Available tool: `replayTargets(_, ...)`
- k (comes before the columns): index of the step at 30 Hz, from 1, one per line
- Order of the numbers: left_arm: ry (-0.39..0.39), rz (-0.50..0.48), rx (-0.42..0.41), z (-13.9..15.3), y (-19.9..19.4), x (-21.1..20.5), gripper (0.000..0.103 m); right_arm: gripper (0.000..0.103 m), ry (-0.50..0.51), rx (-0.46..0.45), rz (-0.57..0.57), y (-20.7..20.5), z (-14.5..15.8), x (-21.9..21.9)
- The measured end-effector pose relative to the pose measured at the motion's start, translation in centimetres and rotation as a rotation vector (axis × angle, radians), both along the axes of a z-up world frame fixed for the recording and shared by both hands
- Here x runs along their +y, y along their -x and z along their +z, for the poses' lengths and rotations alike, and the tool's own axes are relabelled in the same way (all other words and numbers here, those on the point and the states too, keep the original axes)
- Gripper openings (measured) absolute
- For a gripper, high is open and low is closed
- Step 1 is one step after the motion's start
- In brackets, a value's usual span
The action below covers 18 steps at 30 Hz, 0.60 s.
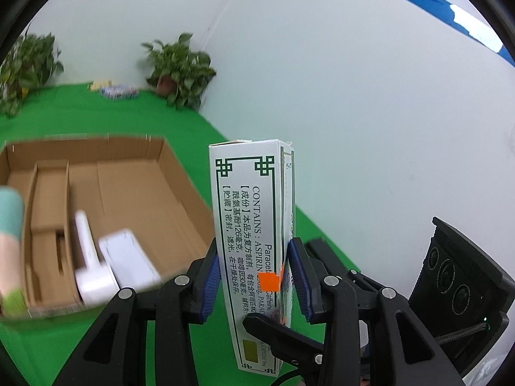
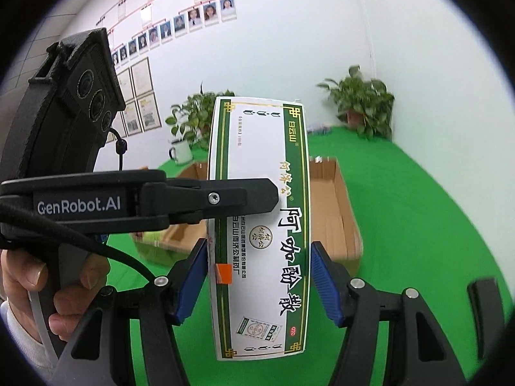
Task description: Organize objects
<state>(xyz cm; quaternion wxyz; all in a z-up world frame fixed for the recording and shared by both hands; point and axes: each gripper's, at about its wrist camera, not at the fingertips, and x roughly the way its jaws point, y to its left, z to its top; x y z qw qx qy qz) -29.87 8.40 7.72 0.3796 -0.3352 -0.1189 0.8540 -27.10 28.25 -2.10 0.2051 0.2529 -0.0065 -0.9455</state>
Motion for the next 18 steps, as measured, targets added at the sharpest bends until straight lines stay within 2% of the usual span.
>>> replayTargets(5, 0.001, 0.008, 0.04, 5.3, 3.6, -0.9, 0.038, 0.061, -0.013, 0.036, 0.014, 3.7, 3.6, -0.1)
replayTargets(7, 0.007, 0.01, 0.045, 7.5, 5.2, -1.2, 0.038, 0.061, -0.008, 0.026, 0.022, 5.6, 4.8, 0.3)
replayTargets(10, 0.014, 0.007, 0.031, 9.2, 8.1, -1.5, 0.038, 0.061, -0.011, -0.011, 0.026, 8.5, 6.0, 0.9)
replayTargets(13, 0.005, 0.013, -0.007, 9.6, 11.0, -1.9, 0.038, 0.061, -0.02, -0.058, 0.031, 10.7, 6.0, 1.3)
replayTargets(18, 0.008, 0.022, -0.08, 6.3, 15.6, -1.7, 0.038, 0.061, -0.03, -0.15, 0.037, 14.2, 3.7, 1.6)
